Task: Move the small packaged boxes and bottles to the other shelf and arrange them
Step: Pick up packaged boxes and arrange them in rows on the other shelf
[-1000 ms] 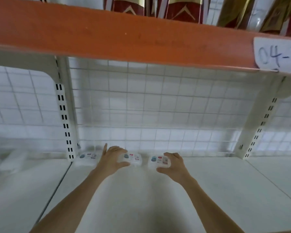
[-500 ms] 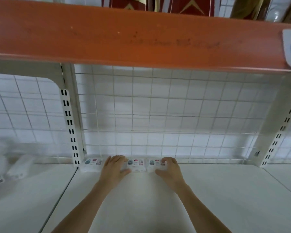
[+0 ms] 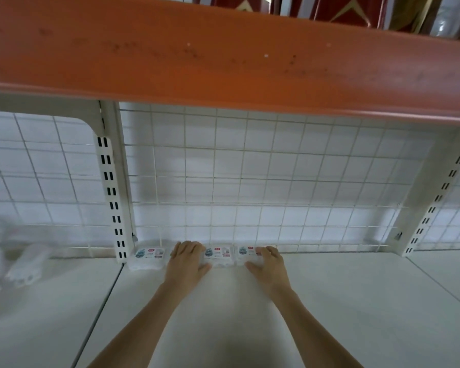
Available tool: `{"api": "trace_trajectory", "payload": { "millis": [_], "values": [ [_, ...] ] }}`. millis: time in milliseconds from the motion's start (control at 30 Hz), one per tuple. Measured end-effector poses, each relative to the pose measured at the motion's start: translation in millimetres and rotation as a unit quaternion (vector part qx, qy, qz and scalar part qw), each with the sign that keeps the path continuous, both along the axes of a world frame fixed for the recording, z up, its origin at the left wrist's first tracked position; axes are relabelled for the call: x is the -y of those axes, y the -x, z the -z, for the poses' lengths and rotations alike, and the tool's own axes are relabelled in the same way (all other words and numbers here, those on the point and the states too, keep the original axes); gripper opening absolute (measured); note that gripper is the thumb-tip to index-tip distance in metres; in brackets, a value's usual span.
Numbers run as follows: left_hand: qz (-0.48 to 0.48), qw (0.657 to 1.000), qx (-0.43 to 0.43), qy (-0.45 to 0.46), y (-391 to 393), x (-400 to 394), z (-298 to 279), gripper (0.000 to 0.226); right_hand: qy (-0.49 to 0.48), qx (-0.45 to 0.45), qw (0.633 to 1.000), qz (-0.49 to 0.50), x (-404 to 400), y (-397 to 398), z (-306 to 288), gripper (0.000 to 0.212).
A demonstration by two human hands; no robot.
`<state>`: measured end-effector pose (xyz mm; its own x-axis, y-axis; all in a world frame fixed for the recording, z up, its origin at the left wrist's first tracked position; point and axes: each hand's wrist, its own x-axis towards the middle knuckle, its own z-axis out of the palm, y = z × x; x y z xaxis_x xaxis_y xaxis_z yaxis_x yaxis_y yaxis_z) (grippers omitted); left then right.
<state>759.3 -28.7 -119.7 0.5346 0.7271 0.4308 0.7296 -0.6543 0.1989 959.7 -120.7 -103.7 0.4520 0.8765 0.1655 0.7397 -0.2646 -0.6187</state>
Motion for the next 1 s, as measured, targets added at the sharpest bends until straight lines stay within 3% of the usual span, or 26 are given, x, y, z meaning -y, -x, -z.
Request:
{"api": "trace_trajectory", "payload": {
  "millis": [200, 333, 467, 567, 667, 767, 1000],
  "values": [
    [0.0, 1.0, -0.008, 0.026, 5.5, 20.0, -12.1, 0.057, 0.02, 0.065, 0.997, -0.028, 45.5, 7.3, -11.0, 0.054],
    [0.005, 1.0, -0.01, -0.001, 22.8, 62.3, -25.5, 0.044, 0.03, 0.139, 0.988, -0.068, 94.2, 11.6, -23.3, 0.043],
    [0.013, 1.0, 0.004, 0.005, 48.3, 115.1, -30.7, 0.03, -0.001, 0.149, 0.985, -0.085, 152.9, 19.3, -32.0, 0.035],
    [0.028, 0.997, 0.007, -0.072, 69.6, 157.0, -26.4, 0.019, -0.035, 0.174, 0.978, -0.107, 198.2, 26.2, -31.5, 0.03],
    [0.003, 0.994, 0.021, -0.109, 89.4, 208.8, -22.4, 0.015, -0.07, 0.182, 0.974, -0.119, 241.2, 32.7, -23.8, 0.024],
    [-0.036, 0.993, 0.023, -0.112, 113.3, 260.7, -14.7, 0.028, -0.077, 0.191, 0.968, -0.145, 280.3, 45.8, -12.3, 0.023],
    [-0.147, 0.987, -0.002, -0.065, 195.1, 356.2, 5.1, 0.031, -0.062, 0.196, 0.95, -0.237, 322.6, 99.2, 6.8, 0.016]
  ]
}}
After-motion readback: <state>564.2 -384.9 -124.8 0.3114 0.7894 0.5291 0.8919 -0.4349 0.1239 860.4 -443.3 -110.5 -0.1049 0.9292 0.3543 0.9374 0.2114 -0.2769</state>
